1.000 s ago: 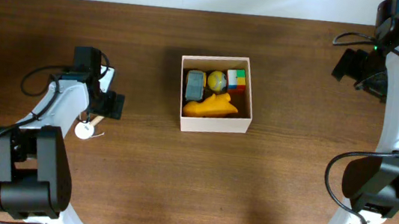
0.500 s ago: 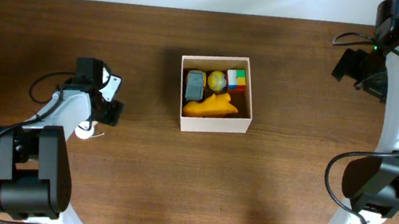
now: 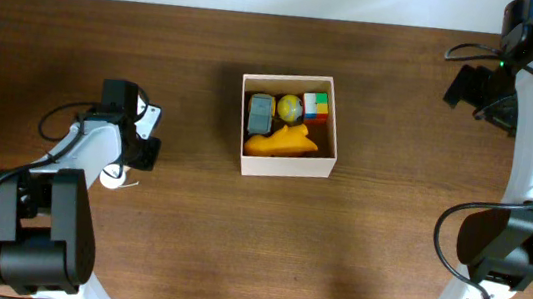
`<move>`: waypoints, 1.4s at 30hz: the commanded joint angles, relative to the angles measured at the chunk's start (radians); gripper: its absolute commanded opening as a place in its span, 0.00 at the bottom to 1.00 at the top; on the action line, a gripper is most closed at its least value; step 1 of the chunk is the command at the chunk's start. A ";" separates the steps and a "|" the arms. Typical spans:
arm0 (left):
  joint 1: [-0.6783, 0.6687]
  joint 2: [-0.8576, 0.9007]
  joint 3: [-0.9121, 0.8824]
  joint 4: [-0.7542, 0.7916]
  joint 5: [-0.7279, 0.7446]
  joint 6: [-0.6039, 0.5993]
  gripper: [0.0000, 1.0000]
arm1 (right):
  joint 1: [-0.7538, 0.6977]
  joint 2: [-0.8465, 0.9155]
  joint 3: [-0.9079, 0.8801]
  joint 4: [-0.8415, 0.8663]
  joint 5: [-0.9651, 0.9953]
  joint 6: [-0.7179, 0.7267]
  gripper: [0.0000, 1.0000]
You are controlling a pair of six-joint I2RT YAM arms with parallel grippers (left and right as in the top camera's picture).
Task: Pack container
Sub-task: 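Lower the left gripper onto the wooden peg toy and grasp it, then lift the peg toy and carry it over the box with the left gripper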
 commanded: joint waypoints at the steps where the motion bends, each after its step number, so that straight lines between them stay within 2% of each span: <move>1: 0.002 -0.011 -0.011 -0.016 0.008 -0.100 0.26 | -0.003 -0.028 0.016 0.000 0.003 0.011 0.99; 3: 0.002 -0.011 -0.011 -0.016 0.008 -0.101 0.18 | -0.003 -0.028 0.016 0.000 0.003 0.011 0.99; 13: 0.002 -0.011 0.004 0.025 0.020 -0.105 0.14 | -0.003 -0.028 0.016 0.000 0.003 0.011 0.99; 21: 0.001 -0.012 0.082 0.029 0.099 -0.105 0.14 | -0.003 -0.028 0.016 0.000 0.003 0.011 0.99; 22: 0.002 -0.013 0.100 0.028 0.116 -0.105 0.10 | -0.003 -0.028 0.016 0.000 0.003 0.011 0.99; 25: 0.002 -0.018 0.146 0.023 0.172 -0.105 0.09 | -0.003 -0.028 0.016 0.000 0.003 0.011 0.99; 30: 0.001 -0.035 0.222 0.022 0.304 -0.105 0.08 | -0.003 -0.028 0.016 0.000 0.003 0.011 0.99; 38: -0.003 -0.060 0.311 0.022 0.694 -0.105 0.04 | -0.003 -0.028 0.016 0.000 0.003 0.011 0.99; 42: -0.024 -0.080 0.331 0.024 0.806 -0.104 0.03 | -0.003 -0.028 0.016 0.000 0.003 0.011 0.98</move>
